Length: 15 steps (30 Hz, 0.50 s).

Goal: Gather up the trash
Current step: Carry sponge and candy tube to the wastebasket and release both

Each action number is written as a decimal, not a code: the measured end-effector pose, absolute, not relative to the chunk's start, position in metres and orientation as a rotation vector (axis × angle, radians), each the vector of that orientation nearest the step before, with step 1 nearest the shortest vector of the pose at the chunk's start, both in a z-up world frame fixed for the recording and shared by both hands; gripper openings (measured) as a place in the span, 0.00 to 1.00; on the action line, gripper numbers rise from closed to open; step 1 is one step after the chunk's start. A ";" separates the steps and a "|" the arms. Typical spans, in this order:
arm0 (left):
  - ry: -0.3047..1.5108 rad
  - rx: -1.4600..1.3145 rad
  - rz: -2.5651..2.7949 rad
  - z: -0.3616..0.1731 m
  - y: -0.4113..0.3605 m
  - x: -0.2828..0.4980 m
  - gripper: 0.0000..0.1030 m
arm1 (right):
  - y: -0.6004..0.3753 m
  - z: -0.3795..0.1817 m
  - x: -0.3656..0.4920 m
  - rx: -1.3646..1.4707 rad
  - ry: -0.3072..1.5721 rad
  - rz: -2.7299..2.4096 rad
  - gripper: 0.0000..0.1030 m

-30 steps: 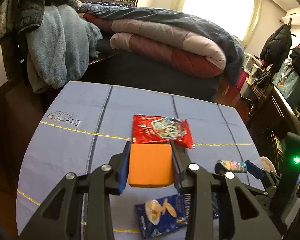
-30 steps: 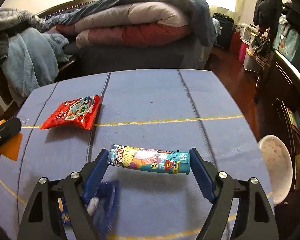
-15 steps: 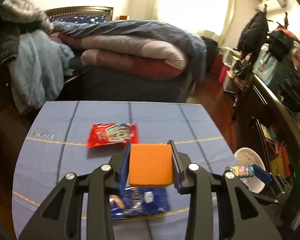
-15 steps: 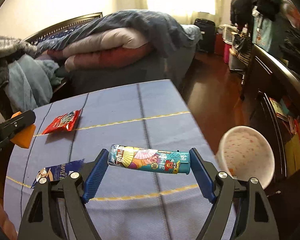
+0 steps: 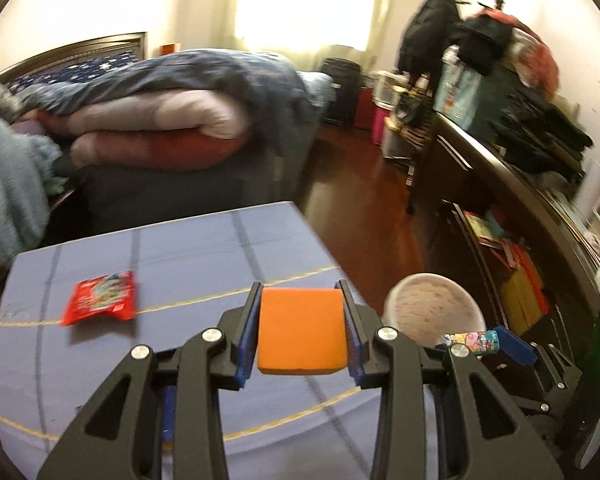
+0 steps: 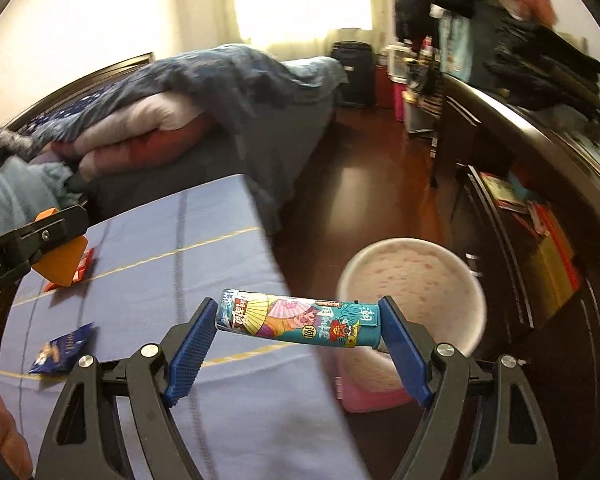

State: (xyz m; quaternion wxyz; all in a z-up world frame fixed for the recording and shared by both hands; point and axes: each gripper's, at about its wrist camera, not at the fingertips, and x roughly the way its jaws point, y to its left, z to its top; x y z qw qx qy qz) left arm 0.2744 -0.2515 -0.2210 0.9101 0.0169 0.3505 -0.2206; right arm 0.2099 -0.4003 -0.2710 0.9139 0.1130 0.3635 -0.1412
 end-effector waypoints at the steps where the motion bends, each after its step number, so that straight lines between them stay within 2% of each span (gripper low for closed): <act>1: 0.728 0.046 -0.475 -0.223 -0.264 0.274 0.36 | -0.410 -0.272 0.206 0.240 0.748 -0.306 0.78; 15: 0.766 0.136 -0.681 -0.250 -0.397 0.282 0.36 | -0.523 -0.302 0.186 0.322 0.750 -0.526 0.78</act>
